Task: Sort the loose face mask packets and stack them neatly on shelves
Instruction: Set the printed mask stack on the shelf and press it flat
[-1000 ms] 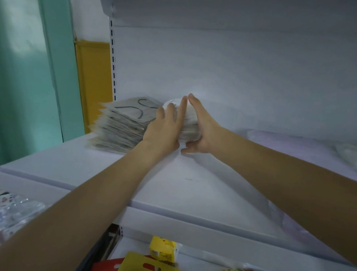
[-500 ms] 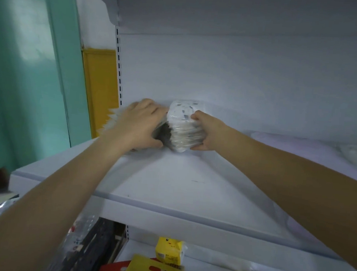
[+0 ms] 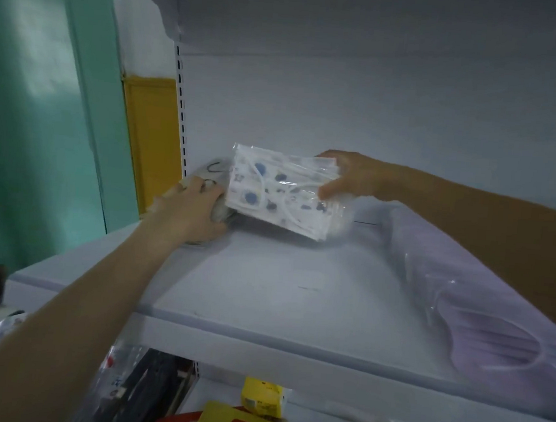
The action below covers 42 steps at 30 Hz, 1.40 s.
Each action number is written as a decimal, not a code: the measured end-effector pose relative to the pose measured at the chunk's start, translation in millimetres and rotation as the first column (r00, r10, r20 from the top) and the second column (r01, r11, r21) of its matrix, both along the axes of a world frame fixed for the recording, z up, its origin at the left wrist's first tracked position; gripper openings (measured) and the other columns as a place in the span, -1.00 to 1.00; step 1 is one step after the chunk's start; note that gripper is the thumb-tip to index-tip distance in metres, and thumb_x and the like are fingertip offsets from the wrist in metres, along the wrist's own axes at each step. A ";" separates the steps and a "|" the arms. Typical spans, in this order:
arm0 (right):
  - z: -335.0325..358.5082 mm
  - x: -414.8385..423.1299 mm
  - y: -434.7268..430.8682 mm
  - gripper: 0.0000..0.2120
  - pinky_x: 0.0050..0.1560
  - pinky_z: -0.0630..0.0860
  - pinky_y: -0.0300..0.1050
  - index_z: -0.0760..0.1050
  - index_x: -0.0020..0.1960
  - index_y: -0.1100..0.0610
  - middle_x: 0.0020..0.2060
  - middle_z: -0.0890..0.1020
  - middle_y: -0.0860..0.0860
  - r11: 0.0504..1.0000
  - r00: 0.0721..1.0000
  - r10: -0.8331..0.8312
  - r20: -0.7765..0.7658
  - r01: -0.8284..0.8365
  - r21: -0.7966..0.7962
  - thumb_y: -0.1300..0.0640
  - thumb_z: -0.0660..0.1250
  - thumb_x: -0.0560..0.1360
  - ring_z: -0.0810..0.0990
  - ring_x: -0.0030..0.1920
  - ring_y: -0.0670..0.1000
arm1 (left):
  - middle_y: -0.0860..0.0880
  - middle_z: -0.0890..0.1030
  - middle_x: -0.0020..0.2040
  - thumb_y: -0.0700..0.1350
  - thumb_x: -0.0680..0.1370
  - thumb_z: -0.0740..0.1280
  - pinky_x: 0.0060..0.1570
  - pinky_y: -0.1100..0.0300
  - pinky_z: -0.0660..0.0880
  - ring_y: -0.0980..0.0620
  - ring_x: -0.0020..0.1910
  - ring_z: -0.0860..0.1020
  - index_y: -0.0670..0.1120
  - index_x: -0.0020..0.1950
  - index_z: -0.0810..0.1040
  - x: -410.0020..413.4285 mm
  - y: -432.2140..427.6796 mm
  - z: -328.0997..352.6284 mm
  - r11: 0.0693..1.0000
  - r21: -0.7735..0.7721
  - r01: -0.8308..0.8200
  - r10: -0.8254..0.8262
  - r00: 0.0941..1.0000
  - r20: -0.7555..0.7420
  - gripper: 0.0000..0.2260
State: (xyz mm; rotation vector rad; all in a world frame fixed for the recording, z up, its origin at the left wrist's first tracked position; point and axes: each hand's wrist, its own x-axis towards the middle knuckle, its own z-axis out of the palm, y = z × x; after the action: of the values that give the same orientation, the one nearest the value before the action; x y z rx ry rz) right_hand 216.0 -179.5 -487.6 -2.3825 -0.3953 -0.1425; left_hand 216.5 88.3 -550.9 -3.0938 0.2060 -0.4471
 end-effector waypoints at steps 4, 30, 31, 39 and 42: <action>-10.3 4.1 -16.9 -0.41 -0.01 0.29 -0.31 0.29 0.39 0.08 0.26 0.36 0.08 0.902 0.991 0.017 0.133 0.042 -0.431 0.25 0.40 0.41 0.39 0.17 0.04 | -0.06 0.16 0.49 0.29 0.44 0.29 0.33 -0.33 0.17 -0.19 0.47 0.11 0.05 0.47 0.18 -0.2 -10.0 8.3 0.998 0.042 -0.043 0.044 0.999 -0.018 -0.31; -44.0 5.0 -7.2 -0.28 0.24 0.38 0.04 0.24 0.34 0.05 0.26 0.28 0.06 0.934 0.958 -0.070 0.279 0.161 -0.318 -0.01 0.50 0.29 0.34 0.23 0.13 | -0.07 -0.14 0.57 0.22 0.23 0.54 0.46 -0.02 0.00 -0.06 0.54 -0.07 0.03 0.54 -0.25 0.3 -63.0 45.1 0.945 0.022 0.328 -0.328 0.945 0.006 0.19; -44.4 3.7 -8.5 -0.28 0.24 0.39 0.03 0.24 0.34 0.05 0.26 0.28 0.05 0.935 0.957 -0.065 0.282 0.157 -0.319 -0.01 0.50 0.29 0.34 0.23 0.13 | -0.09 -0.18 0.56 0.20 0.23 0.55 0.46 -0.01 -0.01 -0.08 0.54 -0.09 0.02 0.53 -0.29 5.7 -70.8 44.4 0.951 0.066 0.303 -0.303 0.953 -0.018 0.21; -49.7 6.5 -19.8 -0.30 0.28 0.34 0.03 0.22 0.37 0.09 0.31 0.26 0.09 0.928 0.950 0.008 0.312 0.109 -0.357 0.03 0.48 0.34 0.31 0.28 0.16 | -0.01 -0.21 0.56 0.31 0.08 0.56 0.46 -0.12 -0.11 -0.06 0.54 -0.13 0.07 0.48 -0.42 55.9 -102.8 66.9 0.912 0.349 0.214 -0.135 0.962 -0.237 0.36; -48.5 11.2 -34.1 -0.30 0.25 0.36 0.05 0.20 0.38 0.10 0.31 0.26 0.09 0.919 0.953 -0.006 0.302 0.124 -0.374 0.03 0.47 0.37 0.31 0.27 0.16 | 0.00 -0.02 0.56 0.25 0.11 0.59 0.46 -0.11 0.08 -0.05 0.53 0.02 0.09 0.52 -0.31 67.1 -119.9 68.4 0.921 0.309 0.237 -0.145 0.945 -0.293 0.31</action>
State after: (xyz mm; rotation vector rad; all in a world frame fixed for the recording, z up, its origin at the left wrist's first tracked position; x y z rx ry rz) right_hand 227.2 -213.6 -536.1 -2.7791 -0.5239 -0.4989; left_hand 283.6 -31.6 -482.4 -2.7858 0.5348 0.0114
